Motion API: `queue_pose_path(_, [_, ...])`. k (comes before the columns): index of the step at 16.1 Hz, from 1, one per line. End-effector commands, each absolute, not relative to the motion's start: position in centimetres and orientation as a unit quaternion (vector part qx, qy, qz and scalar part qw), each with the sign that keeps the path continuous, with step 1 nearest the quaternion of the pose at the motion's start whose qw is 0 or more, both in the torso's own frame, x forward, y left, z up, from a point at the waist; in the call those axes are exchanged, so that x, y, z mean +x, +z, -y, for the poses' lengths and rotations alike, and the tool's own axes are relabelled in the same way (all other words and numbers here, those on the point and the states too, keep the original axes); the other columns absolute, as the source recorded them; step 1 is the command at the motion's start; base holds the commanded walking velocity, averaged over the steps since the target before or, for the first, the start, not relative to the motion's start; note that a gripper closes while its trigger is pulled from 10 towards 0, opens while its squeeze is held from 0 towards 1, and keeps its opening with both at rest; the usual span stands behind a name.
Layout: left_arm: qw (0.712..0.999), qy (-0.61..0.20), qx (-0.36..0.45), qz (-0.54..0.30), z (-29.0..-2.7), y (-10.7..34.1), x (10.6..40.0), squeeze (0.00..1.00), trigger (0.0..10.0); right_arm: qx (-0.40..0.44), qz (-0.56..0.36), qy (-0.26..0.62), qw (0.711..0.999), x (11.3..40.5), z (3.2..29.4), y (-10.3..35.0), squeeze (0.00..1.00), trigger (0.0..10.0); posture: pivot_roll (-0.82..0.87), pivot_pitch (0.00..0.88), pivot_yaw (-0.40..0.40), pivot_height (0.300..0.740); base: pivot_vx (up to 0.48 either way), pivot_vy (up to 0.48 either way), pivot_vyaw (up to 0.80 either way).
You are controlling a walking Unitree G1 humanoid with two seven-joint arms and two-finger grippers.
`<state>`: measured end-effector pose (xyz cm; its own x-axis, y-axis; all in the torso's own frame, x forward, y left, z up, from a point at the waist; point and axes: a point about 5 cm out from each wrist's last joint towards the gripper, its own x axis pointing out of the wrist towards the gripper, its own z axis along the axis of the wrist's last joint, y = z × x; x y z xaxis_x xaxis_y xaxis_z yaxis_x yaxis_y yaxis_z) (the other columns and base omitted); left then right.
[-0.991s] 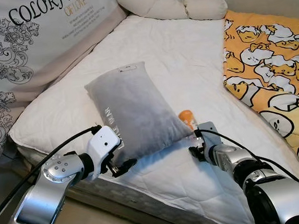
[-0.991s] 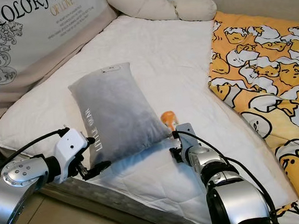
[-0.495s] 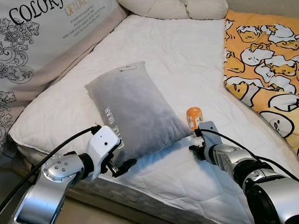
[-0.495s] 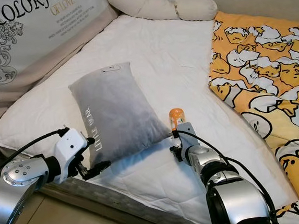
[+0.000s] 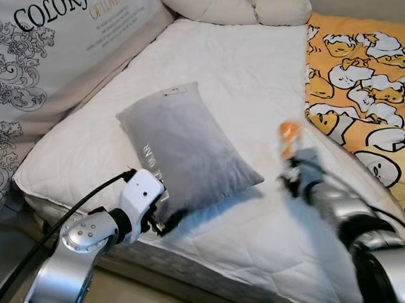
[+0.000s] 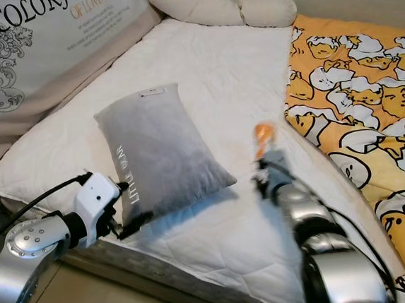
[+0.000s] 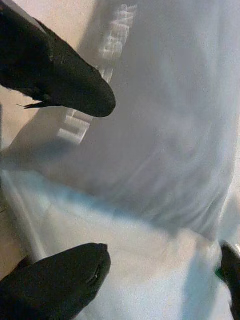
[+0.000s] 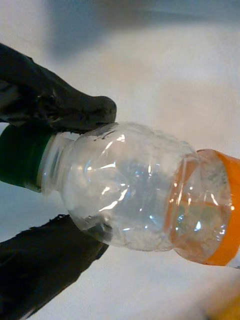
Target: Clean up the room
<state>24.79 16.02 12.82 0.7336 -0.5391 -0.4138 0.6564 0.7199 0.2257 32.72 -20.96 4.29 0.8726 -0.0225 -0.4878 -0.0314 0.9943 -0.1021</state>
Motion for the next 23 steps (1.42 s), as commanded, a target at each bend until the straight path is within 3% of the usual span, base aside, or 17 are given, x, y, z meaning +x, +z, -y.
queue_pose_path(1, [0.947,-0.246,0.177,-0.106,-16.8,14.3,25.5,0.00,10.0,-0.025,-0.141,0.001,0.990,33.7,20.5,8.2,0.00,10.0,0.15,0.000,0.002,0.740,0.000,0.000,0.00])
queue_pose_path(3, [0.961,-0.207,0.163,-0.085,-17.0,14.8,25.8,0.00,10.0,-0.008,-0.096,0.006,0.995,33.3,20.0,9.7,0.00,10.0,0.15,0.000,0.005,0.740,0.000,0.000,0.00])
queue_pose_path(4, [0.979,-0.134,0.146,-0.055,-17.0,15.0,25.4,0.00,10.0,0.018,-0.010,0.064,0.998,31.0,17.1,13.5,0.00,10.0,0.13,0.000,0.003,0.740,0.000,0.000,0.80])
queue_pose_path(5, [0.980,-0.114,0.154,-0.050,-16.7,14.9,25.3,0.00,10.0,0.015,-0.002,0.079,0.997,29.8,16.2,13.8,0.00,10.0,0.13,0.000,0.000,0.740,0.000,0.000,0.80])
queue_pose_path(11, [0.987,-0.060,0.144,-0.044,-16.6,14.8,25.9,0.00,10.0,-0.025,-0.028,0.054,0.998,27.2,16.0,14.0,0.00,10.0,0.10,0.000,0.023,0.740,0.000,0.000,0.80])
queue_pose_path(21, [0.989,-0.020,0.141,-0.031,-17.3,15.5,26.5,0.00,10.0,-0.010,-0.054,0.068,0.996,27.5,15.4,14.1,0.00,10.0,0.12,0.000,0.008,0.740,0.000,0.000,0.80])
queue_pose_path(23, [0.994,-0.012,0.105,-0.034,-17.3,15.6,26.3,0.00,10.0,-0.007,-0.059,0.072,0.996,27.4,15.3,14.1,0.00,10.0,0.12,0.000,0.006,0.740,0.000,0.000,0.80])
